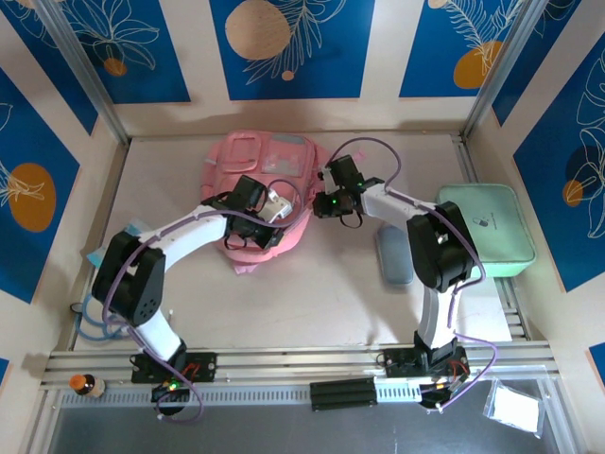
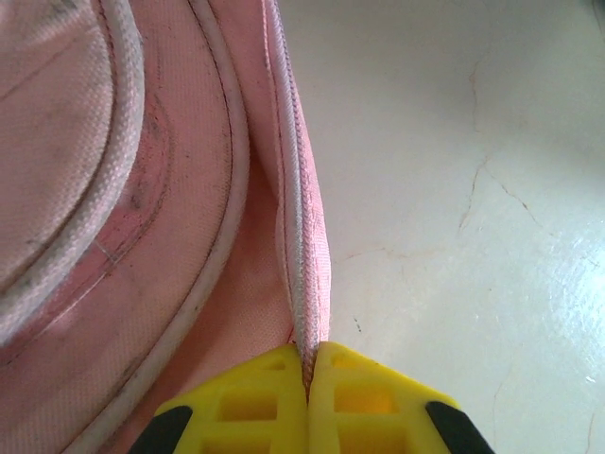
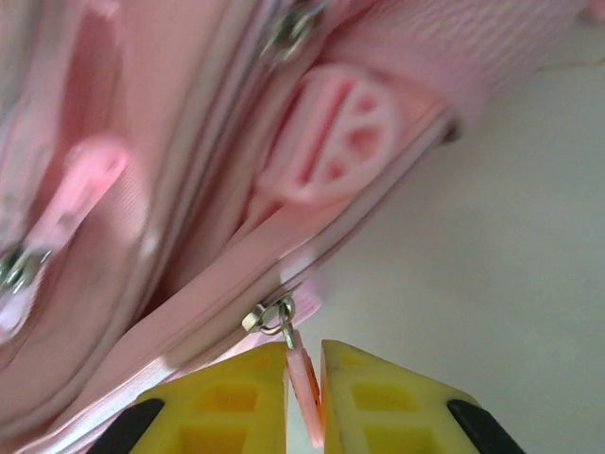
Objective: Pack the student bag
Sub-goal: Zip the student bag at the top-center of the table.
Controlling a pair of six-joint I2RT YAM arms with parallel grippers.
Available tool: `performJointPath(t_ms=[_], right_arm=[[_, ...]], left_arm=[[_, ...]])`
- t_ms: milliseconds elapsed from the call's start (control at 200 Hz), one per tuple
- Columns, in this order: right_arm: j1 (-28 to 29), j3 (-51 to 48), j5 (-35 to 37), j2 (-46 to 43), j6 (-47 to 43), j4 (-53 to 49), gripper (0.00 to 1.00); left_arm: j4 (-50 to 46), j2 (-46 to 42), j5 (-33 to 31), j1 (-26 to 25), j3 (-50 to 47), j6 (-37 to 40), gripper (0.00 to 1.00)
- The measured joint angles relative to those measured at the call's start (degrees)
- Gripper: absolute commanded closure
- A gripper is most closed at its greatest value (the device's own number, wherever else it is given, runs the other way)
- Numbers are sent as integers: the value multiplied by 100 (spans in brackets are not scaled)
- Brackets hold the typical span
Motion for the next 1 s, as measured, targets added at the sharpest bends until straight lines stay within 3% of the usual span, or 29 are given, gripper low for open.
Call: performJointPath(t_ms=[235,385,635,780,1000], right_arm=[[-446,337,-216,323,289,-149,79],[-566,334,-334,326,520,-223,70],[-723,-697,-549,-238,811,291,51],[-761,-1386,-586,-1163,962,568,35],[-765,-1692,-704,-2286,1067,1045,23]], left_arm=[[0,-138,-2,-205,-114,-184,100],[-24,-251,142,-457,-229,-352,100],[-398,-675,345,-645,-157,-608,54],[-769,-920,61,-667,343,-435,35],[-1172,-750,-1071,-675,1001,168,27]])
